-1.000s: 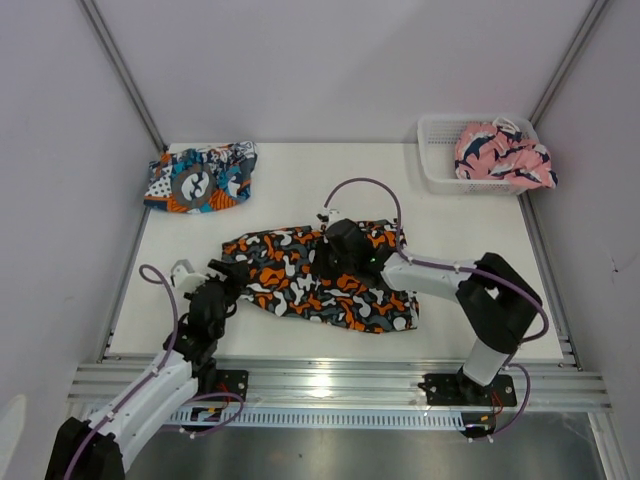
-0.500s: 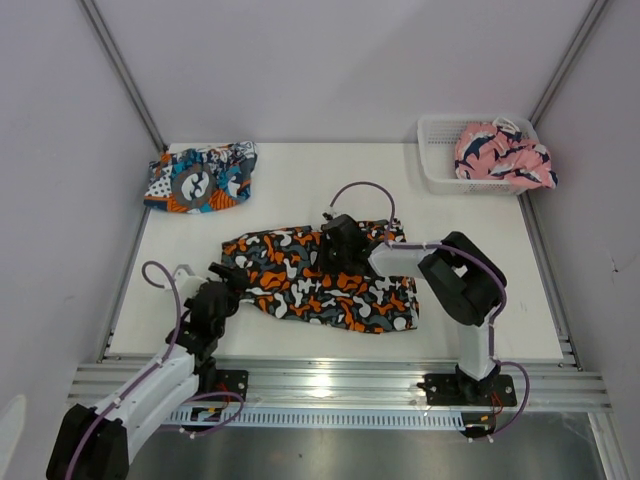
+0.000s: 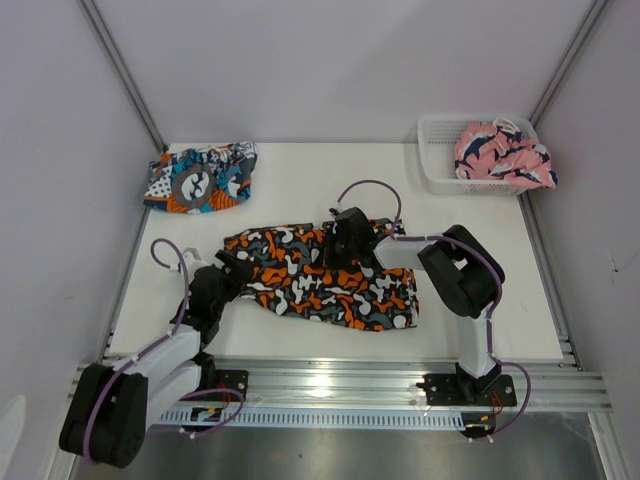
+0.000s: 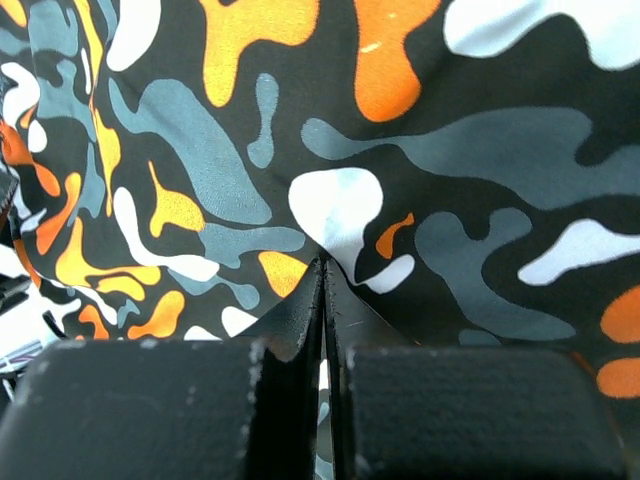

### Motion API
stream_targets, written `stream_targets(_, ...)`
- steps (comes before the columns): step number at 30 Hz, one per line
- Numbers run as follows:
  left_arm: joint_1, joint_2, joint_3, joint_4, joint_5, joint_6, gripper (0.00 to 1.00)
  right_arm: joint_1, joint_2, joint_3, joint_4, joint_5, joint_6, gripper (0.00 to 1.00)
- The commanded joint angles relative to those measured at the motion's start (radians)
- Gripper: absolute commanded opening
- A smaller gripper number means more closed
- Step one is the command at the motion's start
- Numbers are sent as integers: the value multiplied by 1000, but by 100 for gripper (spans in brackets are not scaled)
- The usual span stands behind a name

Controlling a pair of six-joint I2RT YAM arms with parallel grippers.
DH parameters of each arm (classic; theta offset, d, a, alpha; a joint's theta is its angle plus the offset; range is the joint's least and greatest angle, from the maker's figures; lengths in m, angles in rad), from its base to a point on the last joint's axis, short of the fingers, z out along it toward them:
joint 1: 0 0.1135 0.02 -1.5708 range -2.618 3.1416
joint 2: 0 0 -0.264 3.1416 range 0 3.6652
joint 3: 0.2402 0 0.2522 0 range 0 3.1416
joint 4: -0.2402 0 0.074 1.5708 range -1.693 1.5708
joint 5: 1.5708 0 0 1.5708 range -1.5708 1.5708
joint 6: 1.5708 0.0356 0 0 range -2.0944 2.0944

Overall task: Fold and stack the shorts
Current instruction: Fold the shorts

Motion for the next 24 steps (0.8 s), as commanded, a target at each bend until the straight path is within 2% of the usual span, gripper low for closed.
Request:
stream_targets(1,31,89,26,59,119,32,99,-5,16,6,-82,14,-32,0)
stream_targets(4,51,114,36,63,115,14,99,-6,-5,4,-94,17,-39,0)
stream_targets(8,68,61,20,41,86,-6,97,-6,-19,1,-100,19,-40,0)
stream_targets(11,97,35,5,41,83,-9,80,-8,-27,6,-117,28,-49,0)
stream_targets(12,103,36,5,41,83,-11,66,-8,-28,9,-120,28,-52,0)
stream_targets(13,107,37,6,47,87,-5,59,-9,-30,10,-120,32,-56,0)
stream_targets(14,115,41,6,65,100,0,54,-9,-34,10,-150,34,-59,0)
stream_targets(16,115,44,5,95,98,12,51,-9,-41,7,-158,37,-67,0)
stream_targets(19,115,60,29,142,121,58,30,-11,-51,6,-171,38,-73,0)
stream_targets(20,115,71,75,153,150,120,1,-9,-57,12,-183,37,-82,0)
stream_targets(24,114,21,92,188,189,188,0,0,-51,44,-224,37,-96,0)
